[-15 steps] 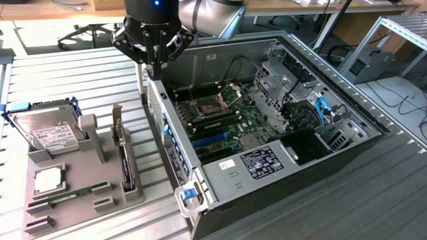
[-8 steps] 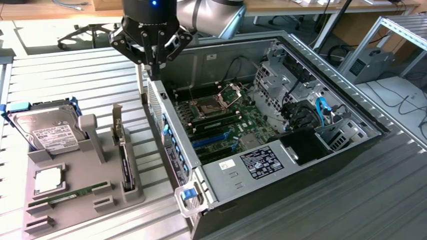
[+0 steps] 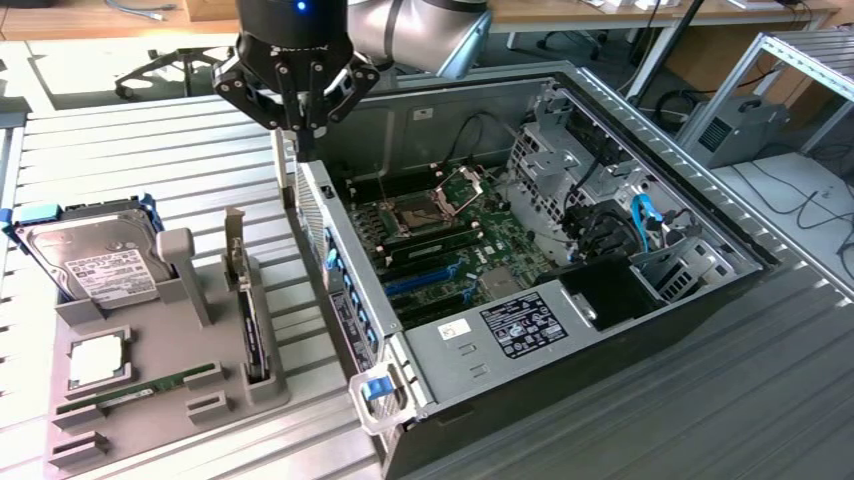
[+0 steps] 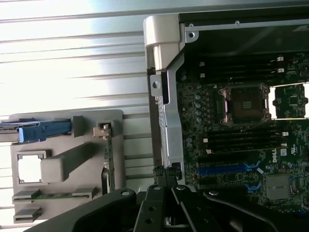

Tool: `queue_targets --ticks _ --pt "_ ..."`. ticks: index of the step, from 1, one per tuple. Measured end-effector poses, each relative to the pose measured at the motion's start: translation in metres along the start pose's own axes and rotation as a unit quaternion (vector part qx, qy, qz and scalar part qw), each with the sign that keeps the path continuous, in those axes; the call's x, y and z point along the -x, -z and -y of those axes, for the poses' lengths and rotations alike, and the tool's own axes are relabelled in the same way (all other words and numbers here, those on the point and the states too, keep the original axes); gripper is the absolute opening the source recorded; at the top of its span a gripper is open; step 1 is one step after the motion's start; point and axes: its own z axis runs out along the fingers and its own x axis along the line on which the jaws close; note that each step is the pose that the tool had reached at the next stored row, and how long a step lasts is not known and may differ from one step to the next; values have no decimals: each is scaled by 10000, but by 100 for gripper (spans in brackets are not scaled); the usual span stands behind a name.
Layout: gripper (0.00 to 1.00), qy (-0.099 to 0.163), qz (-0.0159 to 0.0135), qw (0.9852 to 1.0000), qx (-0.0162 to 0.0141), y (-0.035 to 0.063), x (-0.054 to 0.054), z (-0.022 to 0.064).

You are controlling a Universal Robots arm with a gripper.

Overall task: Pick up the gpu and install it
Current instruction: 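Reach for the gpu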

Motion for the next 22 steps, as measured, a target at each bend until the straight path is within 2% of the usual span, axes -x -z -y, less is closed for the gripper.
queue_targets --ticks 22 --pt "11 0 0 10000 0 4 -156 11"
